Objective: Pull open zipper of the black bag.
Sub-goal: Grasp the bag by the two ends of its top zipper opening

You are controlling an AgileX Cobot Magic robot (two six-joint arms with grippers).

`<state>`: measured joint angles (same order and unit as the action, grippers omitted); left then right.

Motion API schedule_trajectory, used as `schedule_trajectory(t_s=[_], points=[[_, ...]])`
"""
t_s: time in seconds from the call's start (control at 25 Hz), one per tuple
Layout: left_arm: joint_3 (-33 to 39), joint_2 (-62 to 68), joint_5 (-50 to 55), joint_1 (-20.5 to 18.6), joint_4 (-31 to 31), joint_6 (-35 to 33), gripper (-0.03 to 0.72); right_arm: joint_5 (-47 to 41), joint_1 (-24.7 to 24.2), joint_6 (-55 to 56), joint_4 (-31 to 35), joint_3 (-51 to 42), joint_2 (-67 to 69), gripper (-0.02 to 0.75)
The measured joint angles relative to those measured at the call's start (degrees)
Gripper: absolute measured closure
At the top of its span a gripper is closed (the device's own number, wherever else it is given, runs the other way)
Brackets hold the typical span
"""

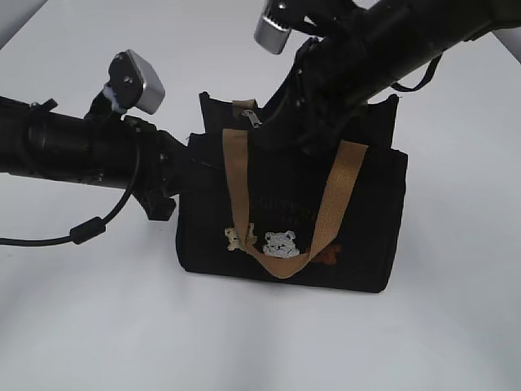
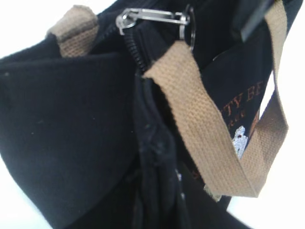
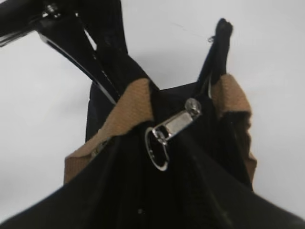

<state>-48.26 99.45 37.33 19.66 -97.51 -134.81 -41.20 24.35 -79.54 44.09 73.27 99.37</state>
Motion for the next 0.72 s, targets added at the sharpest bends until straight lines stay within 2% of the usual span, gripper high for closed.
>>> schedule_trajectory(t_s=[0.2, 0.44, 0.52, 0.6, 0.72], points=[[0.00, 0.00, -0.06, 0.00, 0.13, 0.00, 0.623, 1.30, 2.48, 1.07, -2.95, 0.00, 0.84, 0.510], [-0.10, 0.00, -0.06, 0.00, 0.13, 0.00, 0.623, 3.92, 2.48, 5.60, -3.51, 0.00, 0.97, 0.681], [-0.10, 0.00, -0.06, 0.00, 0.18, 0.00, 0.623, 4.04, 2.48, 7.84, -3.63, 0.00, 0.97, 0.702], [-0.10, 0.00, -0.06, 0.00, 0.18, 0.00, 0.624, 4.04, 2.48, 9.94, -3.71, 0.00, 0.97, 0.689], [-0.10, 0.00, -0.06, 0.00, 0.18, 0.00, 0.624, 4.04, 2.48, 12.54, -3.76, 0.00, 0.97, 0.563]])
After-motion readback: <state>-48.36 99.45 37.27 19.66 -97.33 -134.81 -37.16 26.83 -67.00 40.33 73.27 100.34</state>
